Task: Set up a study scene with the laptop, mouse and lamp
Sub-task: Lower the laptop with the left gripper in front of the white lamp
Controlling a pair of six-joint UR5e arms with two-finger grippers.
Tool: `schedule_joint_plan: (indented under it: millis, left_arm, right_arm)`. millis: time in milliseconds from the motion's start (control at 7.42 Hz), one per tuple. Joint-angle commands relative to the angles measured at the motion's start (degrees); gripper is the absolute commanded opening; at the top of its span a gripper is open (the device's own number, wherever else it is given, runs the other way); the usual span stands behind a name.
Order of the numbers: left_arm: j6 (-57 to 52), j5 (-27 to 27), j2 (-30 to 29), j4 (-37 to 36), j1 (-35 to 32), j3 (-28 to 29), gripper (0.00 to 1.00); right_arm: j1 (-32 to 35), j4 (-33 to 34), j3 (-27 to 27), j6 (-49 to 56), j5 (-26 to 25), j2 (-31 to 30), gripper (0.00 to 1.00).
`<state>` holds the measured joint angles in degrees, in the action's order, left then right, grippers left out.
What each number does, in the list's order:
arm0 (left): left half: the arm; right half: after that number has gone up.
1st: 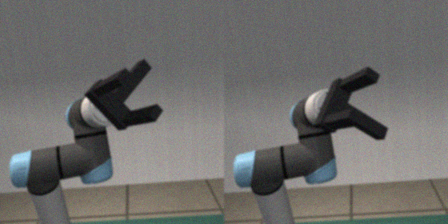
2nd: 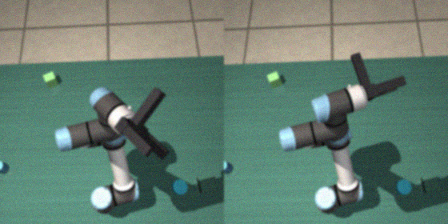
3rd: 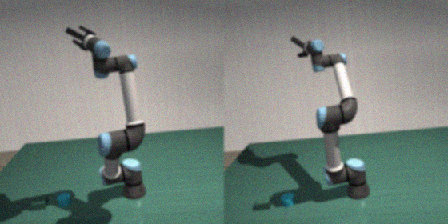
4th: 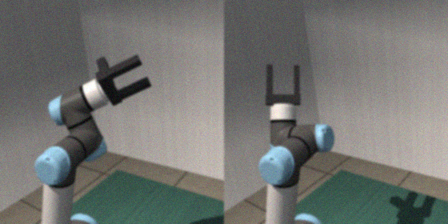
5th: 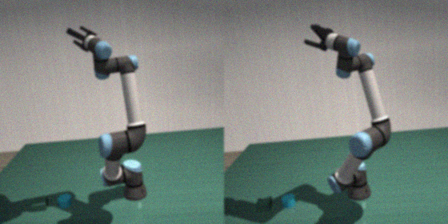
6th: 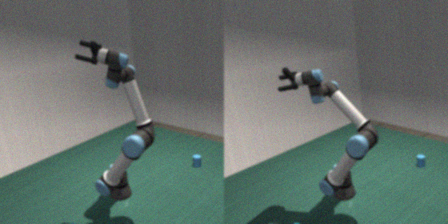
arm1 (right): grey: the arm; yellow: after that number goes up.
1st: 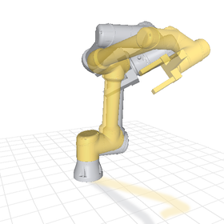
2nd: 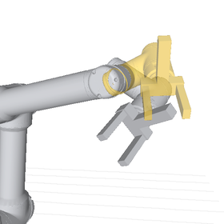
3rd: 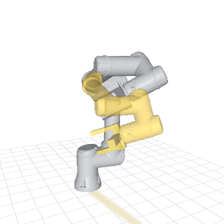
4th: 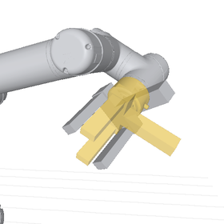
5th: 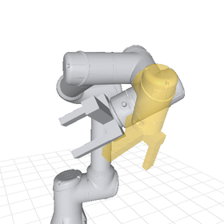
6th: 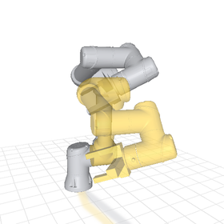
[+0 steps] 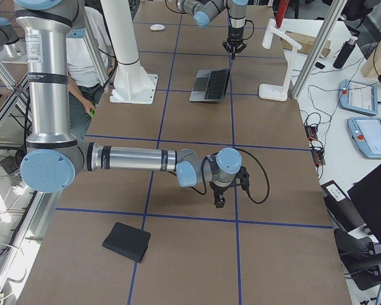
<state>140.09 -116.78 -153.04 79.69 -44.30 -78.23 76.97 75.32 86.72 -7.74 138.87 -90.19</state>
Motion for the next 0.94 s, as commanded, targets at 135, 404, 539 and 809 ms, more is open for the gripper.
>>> schedule_joint_plan:
  millis: [135, 404, 539, 809]
  left_arm:
    - [3.25, 1.02, -0.24, 5.11, -1.57, 5.18, 0.00]
    - [5.46, 1.82, -0.50, 9.94, -2.37, 8.79, 0.00]
    - [5.11, 1.82, -0.50, 10.13, -2.72, 9.23, 0.00]
    - [3.45, 1.82, -0.50, 10.31, -3.33, 9.68, 0.00]
  right_arm:
    - [-0.07, 0.09, -0.23, 0.00, -0.09, 0.11, 0.99]
    - [-0.07, 0.00, -0.24, 0.00, -0.09, 0.11, 0.99]
    - [-0.07, 0.09, -0.24, 0.00, -0.09, 0.11, 0.99]
    - [-0.07, 0.09, -0.24, 0.00, -0.09, 0.11, 0.99]
